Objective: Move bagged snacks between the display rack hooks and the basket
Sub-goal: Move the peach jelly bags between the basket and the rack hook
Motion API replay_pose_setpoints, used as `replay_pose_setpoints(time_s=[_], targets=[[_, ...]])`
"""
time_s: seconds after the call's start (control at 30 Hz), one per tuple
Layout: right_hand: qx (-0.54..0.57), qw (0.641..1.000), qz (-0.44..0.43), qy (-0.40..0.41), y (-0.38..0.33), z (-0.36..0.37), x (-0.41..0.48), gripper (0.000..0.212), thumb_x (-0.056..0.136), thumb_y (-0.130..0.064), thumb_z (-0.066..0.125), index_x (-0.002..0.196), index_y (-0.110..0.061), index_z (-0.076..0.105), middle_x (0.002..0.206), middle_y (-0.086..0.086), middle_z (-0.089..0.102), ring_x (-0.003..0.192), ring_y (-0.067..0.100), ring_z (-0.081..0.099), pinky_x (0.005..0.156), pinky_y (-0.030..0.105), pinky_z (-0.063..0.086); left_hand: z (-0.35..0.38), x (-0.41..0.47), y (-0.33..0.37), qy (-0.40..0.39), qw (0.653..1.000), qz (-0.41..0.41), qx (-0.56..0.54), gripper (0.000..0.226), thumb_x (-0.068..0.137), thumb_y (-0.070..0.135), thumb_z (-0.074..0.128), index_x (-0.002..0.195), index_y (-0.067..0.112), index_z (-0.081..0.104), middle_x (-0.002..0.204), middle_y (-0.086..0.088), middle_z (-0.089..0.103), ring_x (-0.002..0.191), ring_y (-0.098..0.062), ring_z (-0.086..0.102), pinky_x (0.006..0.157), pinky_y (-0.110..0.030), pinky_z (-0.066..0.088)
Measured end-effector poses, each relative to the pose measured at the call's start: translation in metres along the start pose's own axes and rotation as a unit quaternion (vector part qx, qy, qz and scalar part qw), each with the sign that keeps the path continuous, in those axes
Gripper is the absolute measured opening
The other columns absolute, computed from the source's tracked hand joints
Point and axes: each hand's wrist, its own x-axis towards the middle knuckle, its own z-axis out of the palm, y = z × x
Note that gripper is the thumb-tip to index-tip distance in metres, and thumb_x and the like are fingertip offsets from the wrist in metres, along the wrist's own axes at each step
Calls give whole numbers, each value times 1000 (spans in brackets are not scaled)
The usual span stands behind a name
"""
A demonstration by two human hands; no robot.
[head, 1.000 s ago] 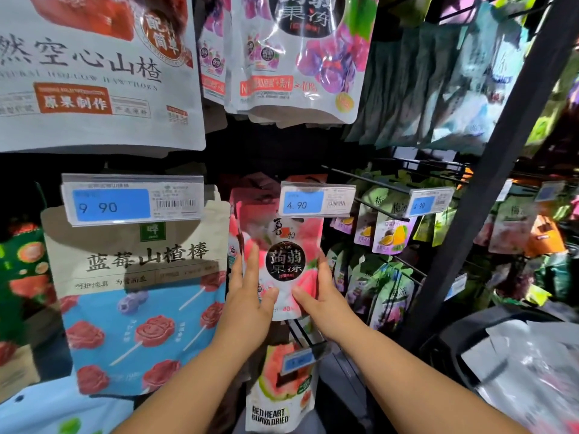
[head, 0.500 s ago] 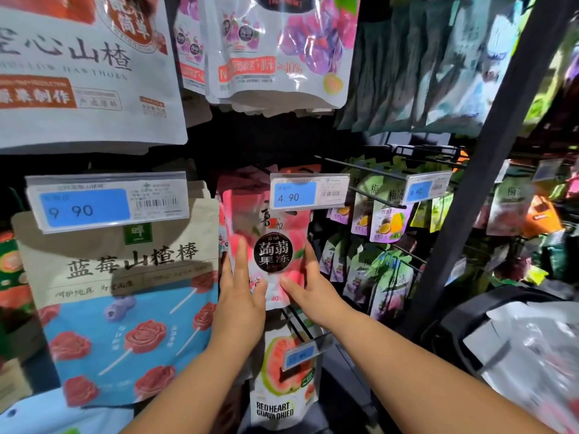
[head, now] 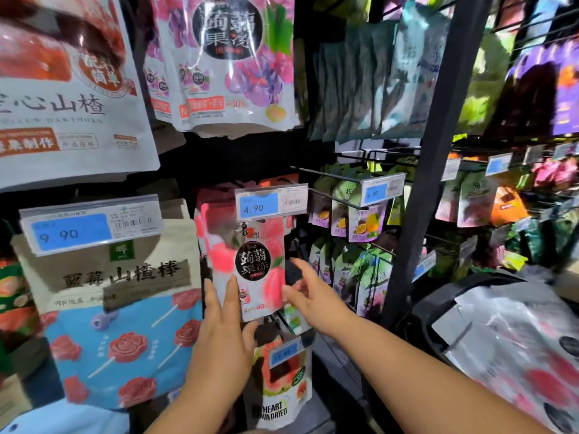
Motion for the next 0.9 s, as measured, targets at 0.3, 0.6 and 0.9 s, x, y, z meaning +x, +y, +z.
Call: replay_pose_setpoints(time_s=[0.3, 0.6, 0.9], targets=[[5, 995, -24, 98, 15, -70, -59, 41, 100, -33, 54, 139, -26, 46, 90, -3, 54, 84, 14, 55, 83, 30, 45, 1, -5, 81, -5, 987, 158, 39, 58, 98, 30, 51, 150, 26, 25, 154, 0, 16, 135, -24, 26, 109, -37, 31], [-60, 970, 88, 217, 93, -181, -159, 18, 94, -20, 64, 105, -34, 58, 92, -9, 57, 90, 12, 57, 83, 21, 43, 117, -18, 180, -201, 897, 390, 58, 47, 98, 47, 41, 140, 27, 43, 136, 7, 49, 130, -19, 40, 104, -35, 34], [-206, 934, 257, 139, 153, -234, -246, 39, 76, -34, 83, 111, -28, 66, 106, -8, 64, 99, 12, 61, 91, 29, 48, 175, -38, 170, -197, 867, 457, 30, 59, 101, 56, 15, 115, 30, 67, 128, 7, 64, 112, -14, 56, 90, -35, 52]])
